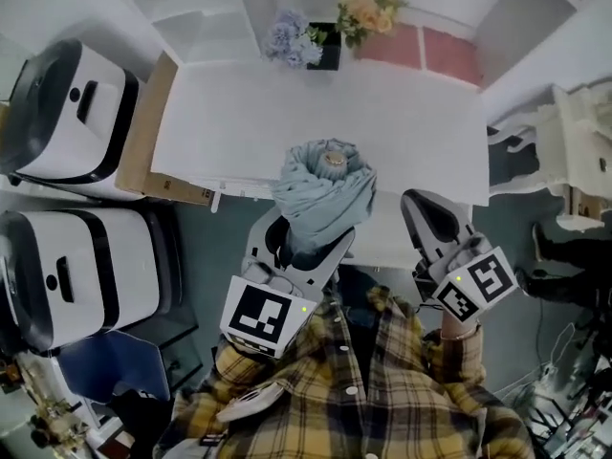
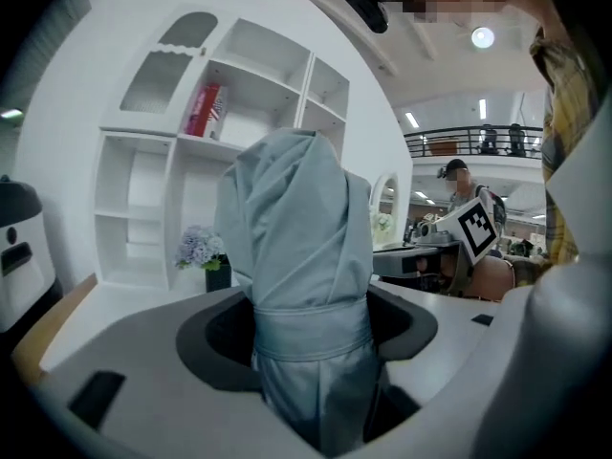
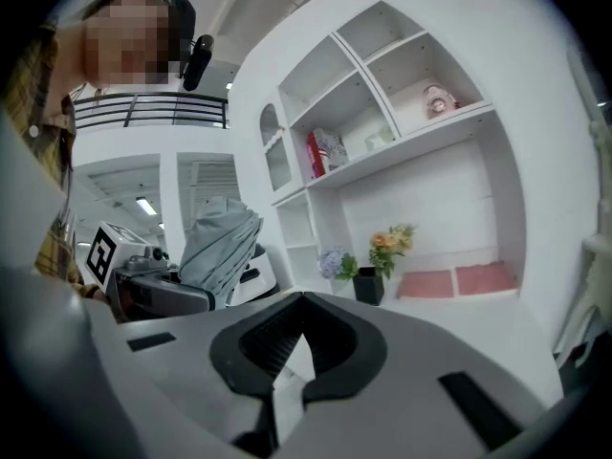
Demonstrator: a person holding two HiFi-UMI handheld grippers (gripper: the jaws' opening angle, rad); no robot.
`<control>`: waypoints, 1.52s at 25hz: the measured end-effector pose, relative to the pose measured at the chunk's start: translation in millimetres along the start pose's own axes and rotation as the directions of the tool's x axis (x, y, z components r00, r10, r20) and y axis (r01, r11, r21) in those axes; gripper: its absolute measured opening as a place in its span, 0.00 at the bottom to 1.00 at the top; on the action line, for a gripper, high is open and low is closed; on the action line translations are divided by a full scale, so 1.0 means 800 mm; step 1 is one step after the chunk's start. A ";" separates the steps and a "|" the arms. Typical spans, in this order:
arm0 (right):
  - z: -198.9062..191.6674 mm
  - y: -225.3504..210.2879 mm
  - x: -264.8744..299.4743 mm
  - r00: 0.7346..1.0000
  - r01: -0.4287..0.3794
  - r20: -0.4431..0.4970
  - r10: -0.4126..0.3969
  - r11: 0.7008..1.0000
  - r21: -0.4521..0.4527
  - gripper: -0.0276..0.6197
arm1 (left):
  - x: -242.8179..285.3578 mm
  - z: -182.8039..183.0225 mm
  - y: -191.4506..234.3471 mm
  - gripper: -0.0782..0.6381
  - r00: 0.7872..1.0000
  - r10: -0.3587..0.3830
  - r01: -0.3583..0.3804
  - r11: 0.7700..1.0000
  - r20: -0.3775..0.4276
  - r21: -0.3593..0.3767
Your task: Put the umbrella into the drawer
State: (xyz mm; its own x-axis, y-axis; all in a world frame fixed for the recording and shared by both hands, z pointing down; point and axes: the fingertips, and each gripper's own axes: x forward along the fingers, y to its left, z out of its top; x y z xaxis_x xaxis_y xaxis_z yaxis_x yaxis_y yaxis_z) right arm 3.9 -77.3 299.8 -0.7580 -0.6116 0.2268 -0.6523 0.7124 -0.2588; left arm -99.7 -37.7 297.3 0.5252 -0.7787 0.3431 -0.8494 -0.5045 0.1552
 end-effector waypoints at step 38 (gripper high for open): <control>-0.033 -0.070 -0.063 0.983 0.180 0.005 -0.181 0.978 0.105 0.07 | 0.103 -0.031 -0.068 0.55 0.970 -0.196 0.212 0.972 -0.146 0.101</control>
State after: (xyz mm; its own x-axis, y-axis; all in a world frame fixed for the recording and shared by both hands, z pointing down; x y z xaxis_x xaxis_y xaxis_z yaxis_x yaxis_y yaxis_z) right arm 78.8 -77.4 327.8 -0.6271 -0.7324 0.2652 -0.7747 0.5508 -0.3105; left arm -11.8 -65.1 339.7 0.6684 -0.6017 0.4373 -0.7089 -0.6933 0.1296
